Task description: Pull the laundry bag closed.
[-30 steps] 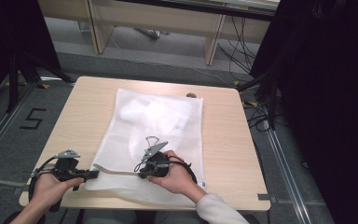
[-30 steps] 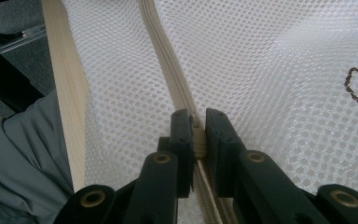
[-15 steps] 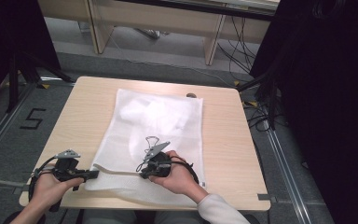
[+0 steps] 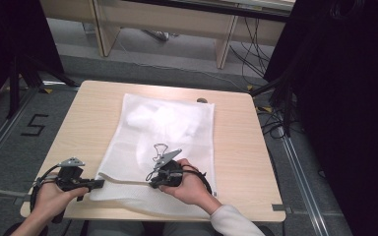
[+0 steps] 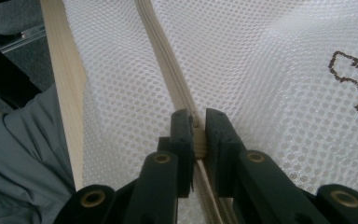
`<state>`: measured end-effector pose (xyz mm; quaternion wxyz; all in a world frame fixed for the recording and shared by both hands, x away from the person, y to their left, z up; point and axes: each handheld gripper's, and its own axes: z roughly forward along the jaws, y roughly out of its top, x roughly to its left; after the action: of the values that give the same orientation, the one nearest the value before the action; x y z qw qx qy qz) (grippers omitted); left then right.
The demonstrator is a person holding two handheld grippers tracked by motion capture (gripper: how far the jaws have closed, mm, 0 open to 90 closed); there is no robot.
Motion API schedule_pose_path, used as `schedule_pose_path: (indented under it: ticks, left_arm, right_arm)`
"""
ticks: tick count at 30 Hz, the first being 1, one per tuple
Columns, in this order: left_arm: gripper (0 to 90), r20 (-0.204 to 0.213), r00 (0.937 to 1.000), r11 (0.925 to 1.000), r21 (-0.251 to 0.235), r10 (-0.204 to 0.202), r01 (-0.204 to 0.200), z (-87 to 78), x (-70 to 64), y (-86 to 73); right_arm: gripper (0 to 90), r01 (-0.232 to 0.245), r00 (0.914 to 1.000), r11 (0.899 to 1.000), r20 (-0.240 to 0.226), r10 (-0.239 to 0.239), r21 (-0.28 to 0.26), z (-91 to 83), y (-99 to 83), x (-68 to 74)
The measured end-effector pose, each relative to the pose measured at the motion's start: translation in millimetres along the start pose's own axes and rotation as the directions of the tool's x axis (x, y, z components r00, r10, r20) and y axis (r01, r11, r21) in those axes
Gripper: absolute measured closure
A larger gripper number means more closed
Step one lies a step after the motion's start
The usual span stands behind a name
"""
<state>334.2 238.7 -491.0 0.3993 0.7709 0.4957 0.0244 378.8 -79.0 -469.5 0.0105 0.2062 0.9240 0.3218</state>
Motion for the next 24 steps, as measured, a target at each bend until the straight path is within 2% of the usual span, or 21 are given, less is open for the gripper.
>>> schedule_pose_path:
  ticks: [7,10,12,14,16,20,24]
  left_arm:
    - [85.3,-0.005,1.0,1.0,0.001,0.0,0.0,0.4,-0.4,0.0]
    - [85.3,-0.005,1.0,1.0,0.002,0.001,-0.001,0.2,-0.1,0.0]
    - [85.3,-0.002,1.0,1.0,0.002,0.0,0.0,0.3,0.2,-0.1]
    - [85.3,-0.003,1.0,1.0,0.001,0.0,0.0,0.2,0.0,-0.1]
    - [85.3,-0.003,1.0,1.0,0.002,0.001,-0.001,0.3,0.0,-0.1]
    - [85.3,-0.004,1.0,1.0,0.001,0.0,0.0,0.4,-0.3,0.0]
    - [85.3,-0.006,1.0,1.0,0.002,0.001,-0.001,0.3,0.0,-0.2]
  right_arm:
    - [82.5,-0.013,0.9999,1.0,-0.003,0.013,-0.005,-1.3,-3.0,-0.9]
    - [82.5,-0.002,0.9999,1.0,-0.017,0.002,-0.005,-2.5,-3.0,-1.2]
    - [82.5,0.007,0.9999,1.0,-0.009,-0.007,-0.001,-2.9,-3.6,-1.9]
    - [82.5,-0.02,0.9997,1.0,-0.01,0.02,0.002,-4.3,-4.5,-1.2]
    - [82.5,-0.012,0.9999,1.0,0.001,0.012,0.004,-5.5,-5.5,-2.0]
    - [82.5,-0.017,0.9997,1.0,-0.017,0.017,-0.002,-6.5,-6.5,-2.4]
    - [82.5,-0.014,0.9999,1.0,-0.01,0.014,-0.013,-6.6,-7.4,-2.6]
